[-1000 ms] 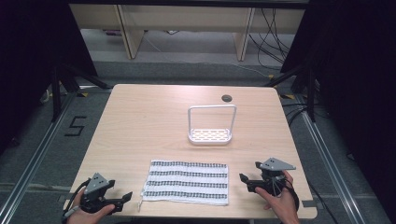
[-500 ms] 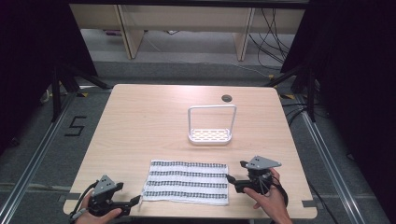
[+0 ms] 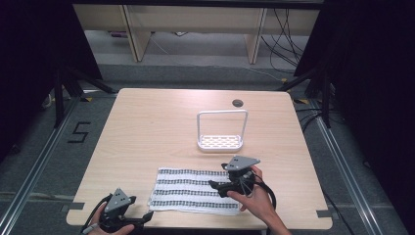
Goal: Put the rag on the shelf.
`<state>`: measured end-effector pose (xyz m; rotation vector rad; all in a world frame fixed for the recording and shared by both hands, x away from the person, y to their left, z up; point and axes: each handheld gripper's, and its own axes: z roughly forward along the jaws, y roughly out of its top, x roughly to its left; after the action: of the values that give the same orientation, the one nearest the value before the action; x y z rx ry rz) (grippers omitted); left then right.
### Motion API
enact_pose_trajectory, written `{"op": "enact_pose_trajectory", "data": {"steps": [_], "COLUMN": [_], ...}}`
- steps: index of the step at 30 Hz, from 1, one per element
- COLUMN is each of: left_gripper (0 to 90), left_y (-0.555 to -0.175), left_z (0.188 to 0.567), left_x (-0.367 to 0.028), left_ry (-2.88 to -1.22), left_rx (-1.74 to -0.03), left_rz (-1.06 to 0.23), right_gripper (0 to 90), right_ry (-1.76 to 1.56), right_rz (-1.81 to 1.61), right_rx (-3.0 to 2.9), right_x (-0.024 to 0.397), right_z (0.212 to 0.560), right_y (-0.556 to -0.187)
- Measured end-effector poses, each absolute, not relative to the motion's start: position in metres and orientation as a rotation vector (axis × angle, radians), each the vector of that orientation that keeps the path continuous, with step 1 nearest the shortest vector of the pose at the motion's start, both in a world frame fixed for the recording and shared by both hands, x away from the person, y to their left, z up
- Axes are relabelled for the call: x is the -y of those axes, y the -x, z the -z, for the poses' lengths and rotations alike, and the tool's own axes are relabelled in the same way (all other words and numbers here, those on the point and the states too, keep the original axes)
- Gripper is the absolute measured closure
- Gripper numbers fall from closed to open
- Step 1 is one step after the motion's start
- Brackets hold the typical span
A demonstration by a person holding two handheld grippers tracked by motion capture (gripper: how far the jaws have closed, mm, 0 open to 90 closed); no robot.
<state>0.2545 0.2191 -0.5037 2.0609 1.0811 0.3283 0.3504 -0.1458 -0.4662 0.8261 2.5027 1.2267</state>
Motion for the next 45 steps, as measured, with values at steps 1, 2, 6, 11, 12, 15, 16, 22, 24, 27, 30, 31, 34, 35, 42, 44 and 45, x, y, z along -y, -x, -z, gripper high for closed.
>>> {"op": "enact_pose_trajectory", "data": {"steps": [1,2,6,11,12,15,16,22,24,27,30,31,34,35,42,44,45], "left_gripper": [16.5,16.5,16.6,18.5,19.2,21.3,22.7,25.3,25.0,24.5,25.1,25.5,26.8,26.8,36.7,39.8,41.1], "left_y": [-0.255,-0.255,-0.256,-0.258,-0.259,-0.261,-0.263,-0.265,-0.267,-0.271,-0.272,-0.272,-0.271,-0.271,-0.274,-0.274,-0.274], "left_z": [0.505,0.505,0.506,0.507,0.508,0.509,0.508,0.51,0.51,0.51,0.512,0.512,0.512,0.511,0.514,0.514,0.514], "left_x": [-0.218,-0.217,-0.216,-0.213,-0.213,-0.21,-0.208,-0.202,-0.202,-0.206,-0.202,-0.202,-0.198,-0.198,-0.197,-0.197,-0.197], "left_ry": [-2.046,-2.047,-2.051,-2.05,-2.058,-2.058,-2.086,-2.095,-2.071,-2.118,-2.113,-2.113,-2.122,-2.137,-2.136,-2.14,-2.14], "left_rx": [-1.077,-1.082,-1.091,-1.097,-1.089,-1.089,-1.08,-1.084,-1.09,-1.078,-1.085,-1.085,-1.075,-1.081,-1.068,-1.067,-1.067], "left_rz": [-0.33,-0.339,-0.329,-0.317,-0.319,-0.338,-0.338,-0.331,-0.334,-0.35,-0.348,-0.348,-0.343,-0.327,-0.343,-0.34,-0.34], "right_gripper": [25.5,25.8,26.9,29.5,30.4,31.8,32.1,34.2,35.6,37.9,38.6,38.6,39.4,39.8,43.4,44.5,44.5], "right_ry": [-0.826,-0.804,-0.758,-0.72,-0.691,-0.69,-0.631,-0.627,-0.635,-0.612,-0.618,-0.618,-0.581,-0.587,-0.564,-0.575,-0.575], "right_rz": [-1.227,-1.229,-1.226,-1.244,-1.235,-1.248,-1.238,-1.215,-1.207,-1.191,-1.174,-1.174,-1.153,-1.153,-1.128,-1.142,-1.142], "right_rx": [-2.503,-2.521,-2.56,-2.596,-2.602,-2.629,-2.644,-2.663,-2.667,-2.69,-2.708,-2.708,-2.724,-2.733,-2.779,-2.783,-2.783], "right_x": [0.146,0.134,0.116,0.085,0.08,0.064,0.055,0.033,0.026,0.015,0.005,0.005,-0.004,-0.007,-0.025,-0.028,-0.028], "right_z": [0.466,0.467,0.467,0.467,0.468,0.468,0.468,0.472,0.475,0.477,0.478,0.478,0.481,0.482,0.495,0.497,0.497], "right_y": [-0.35,-0.352,-0.356,-0.368,-0.371,-0.376,-0.381,-0.393,-0.399,-0.41,-0.413,-0.413,-0.416,-0.417,-0.424,-0.425,-0.425]}}
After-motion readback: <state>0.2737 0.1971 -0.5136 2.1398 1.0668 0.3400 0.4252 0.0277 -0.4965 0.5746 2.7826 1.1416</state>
